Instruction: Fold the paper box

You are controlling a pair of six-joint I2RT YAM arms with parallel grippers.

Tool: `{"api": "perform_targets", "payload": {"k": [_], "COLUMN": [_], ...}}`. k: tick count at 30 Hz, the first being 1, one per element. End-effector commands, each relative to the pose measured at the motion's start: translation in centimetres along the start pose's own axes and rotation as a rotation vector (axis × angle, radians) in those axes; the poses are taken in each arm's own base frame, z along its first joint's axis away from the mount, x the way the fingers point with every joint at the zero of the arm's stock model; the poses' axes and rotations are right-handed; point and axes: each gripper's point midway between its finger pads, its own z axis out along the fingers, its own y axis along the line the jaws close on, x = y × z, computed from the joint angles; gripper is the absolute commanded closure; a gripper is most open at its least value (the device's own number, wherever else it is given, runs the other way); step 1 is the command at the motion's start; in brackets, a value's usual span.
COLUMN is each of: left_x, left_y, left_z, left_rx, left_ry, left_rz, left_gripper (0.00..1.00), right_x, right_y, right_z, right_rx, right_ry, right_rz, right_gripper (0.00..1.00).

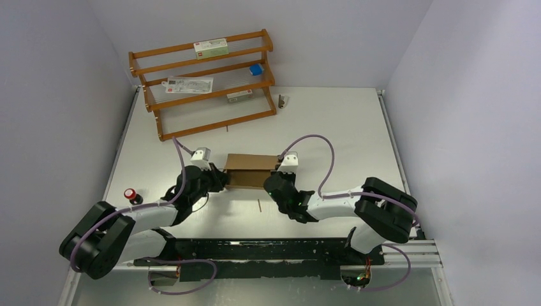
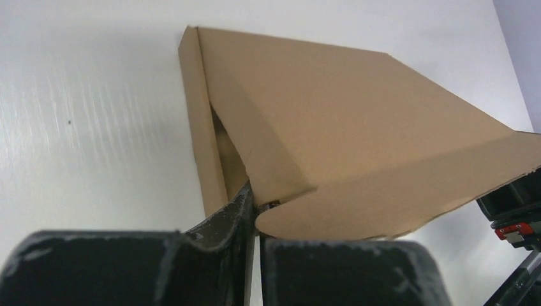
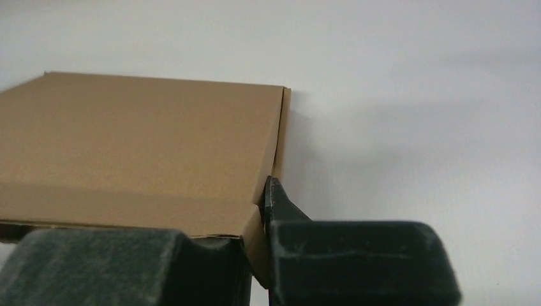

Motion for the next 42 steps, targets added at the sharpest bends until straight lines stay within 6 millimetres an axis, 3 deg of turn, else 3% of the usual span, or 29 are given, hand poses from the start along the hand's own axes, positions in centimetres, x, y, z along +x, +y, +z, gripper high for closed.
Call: {"api": "perform_targets", "payload": {"k": [1, 10, 16, 20, 25, 29, 32, 36, 42], "left_x": [1.9, 1.8, 0.4, -0.4, -2.5, -5.6, -8.4, -10.5, -11.9], "left_y": [0.7, 1.6, 1.9, 2.4, 2.4, 1.5, -0.1, -1.7, -3.9], "left_z": [-1.2, -3.0, -4.9, -6.4, -8.8, -10.6, -11.3, -10.4, -6.5], "left_rx": [-0.028, -0.090, -0.151, -0.217, -0.286, -0.321, -0.313, -0.313, -0.273], "left_ry": [0.056, 0.056, 0.035, 0.026, 0.014, -0.025, -0.060, -0.037, 0.074], "left_rz": [-0.038, -0.057, -0.085, -0.113, -0.107, -0.099, -0.096, -0.078, -0.025], "left_gripper": [0.89, 0.75, 0.53, 0.44, 0.34, 0.27, 0.24, 0.23, 0.26], "right_x": [1.2, 1.5, 0.4, -0.1, -0.4, -1.9, -4.0, -7.2, -8.8], "right_y": [-0.5, -1.0, -0.8, -1.3, -1.9, -2.1, -1.9, -1.4, -1.6], "right_z": [-0.6, -1.1, -1.7, -2.3, -3.7, -5.6, -7.1, -7.8, -4.4], "right_rx": [0.001, -0.007, -0.045, -0.047, -0.073, -0.122, -0.171, -0.180, -0.089], "right_ry": [0.004, -0.007, -0.015, 0.001, 0.065, 0.121, 0.139, 0.174, 0.359], "right_rz": [0.004, -0.046, -0.065, -0.077, -0.081, -0.068, -0.063, -0.062, -0.019], "right_gripper": [0.91, 0.81, 0.64, 0.42, 0.22, 0.16, 0.13, 0.13, 0.15]}}
